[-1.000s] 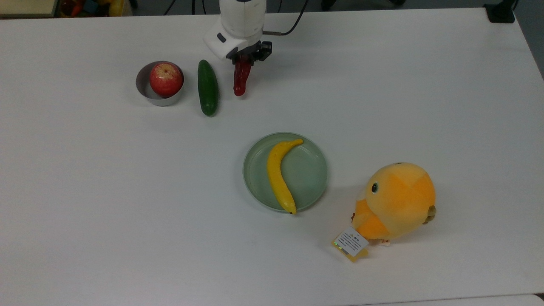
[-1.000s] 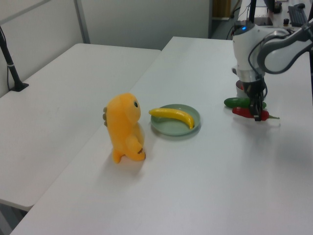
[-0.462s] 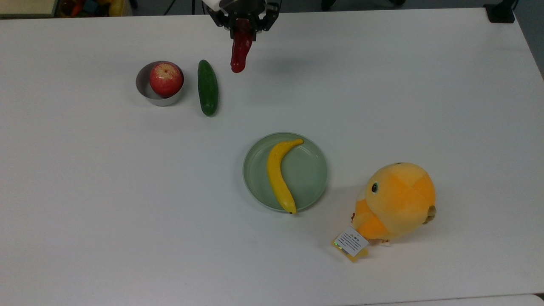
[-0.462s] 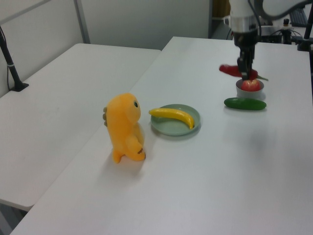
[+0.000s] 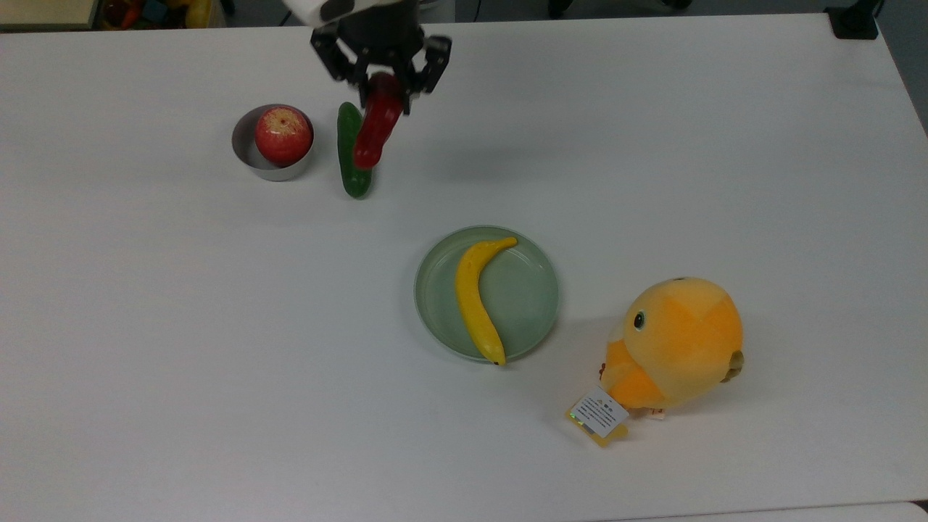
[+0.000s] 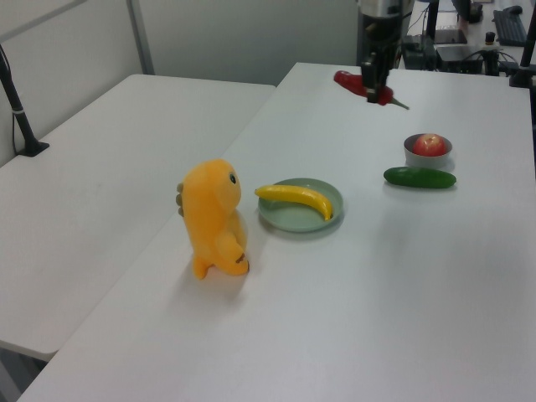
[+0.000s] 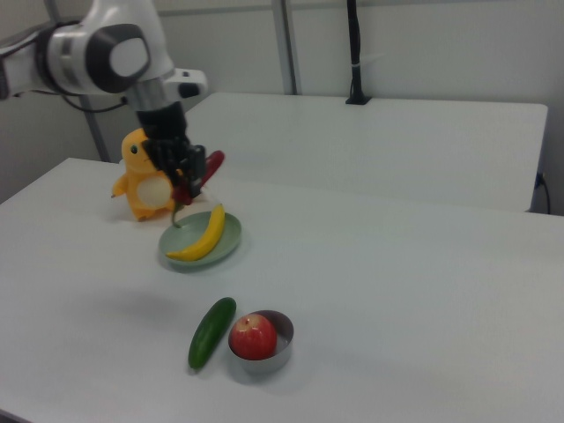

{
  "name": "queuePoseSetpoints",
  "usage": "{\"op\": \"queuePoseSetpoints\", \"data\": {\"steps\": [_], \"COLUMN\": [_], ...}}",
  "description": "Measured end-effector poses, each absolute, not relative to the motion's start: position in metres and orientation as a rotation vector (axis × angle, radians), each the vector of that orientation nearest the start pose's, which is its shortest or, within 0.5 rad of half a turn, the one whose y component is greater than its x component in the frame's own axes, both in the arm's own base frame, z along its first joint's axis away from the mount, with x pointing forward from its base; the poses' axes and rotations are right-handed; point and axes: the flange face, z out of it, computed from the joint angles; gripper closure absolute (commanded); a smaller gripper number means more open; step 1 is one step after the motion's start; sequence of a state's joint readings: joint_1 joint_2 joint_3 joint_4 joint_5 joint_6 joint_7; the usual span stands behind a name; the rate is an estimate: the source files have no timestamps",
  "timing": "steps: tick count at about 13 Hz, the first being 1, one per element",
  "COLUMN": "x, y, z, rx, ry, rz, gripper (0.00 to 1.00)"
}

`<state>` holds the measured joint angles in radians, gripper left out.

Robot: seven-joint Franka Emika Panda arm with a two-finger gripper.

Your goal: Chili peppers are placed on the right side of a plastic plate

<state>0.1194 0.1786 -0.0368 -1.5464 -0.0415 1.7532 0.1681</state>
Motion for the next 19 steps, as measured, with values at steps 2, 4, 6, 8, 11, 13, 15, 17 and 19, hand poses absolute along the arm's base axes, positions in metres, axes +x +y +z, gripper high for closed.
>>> {"op": "queuePoseSetpoints", "data": {"steps": [2,4,6,8,11,13,15,17,19], "x": [0.655,0.678,0.693,0.708,0.721,0.729,0.734,0.738,0.739], "y": [0.034,0.025,0.022,0.019,0.019,0.018,0.018,0.019,0.017], "z": [0.535,0.517,0.491,0.455,0.402,0.369,0.346,0.329,0.318], "rx": [-3.166,-3.151,-3.15,-3.154,-3.161,-3.161,-3.159,-3.156,-3.158], "ry": [0.165,0.176,0.132,0.112,0.095,0.092,0.089,0.085,0.086], "rz": [-0.208,-0.326,-0.372,-0.375,-0.348,-0.353,-0.372,-0.393,-0.384], "gripper": [0.67,0.67,0.67,0.67,0.67,0.66,0.64,0.57,0.26]}}
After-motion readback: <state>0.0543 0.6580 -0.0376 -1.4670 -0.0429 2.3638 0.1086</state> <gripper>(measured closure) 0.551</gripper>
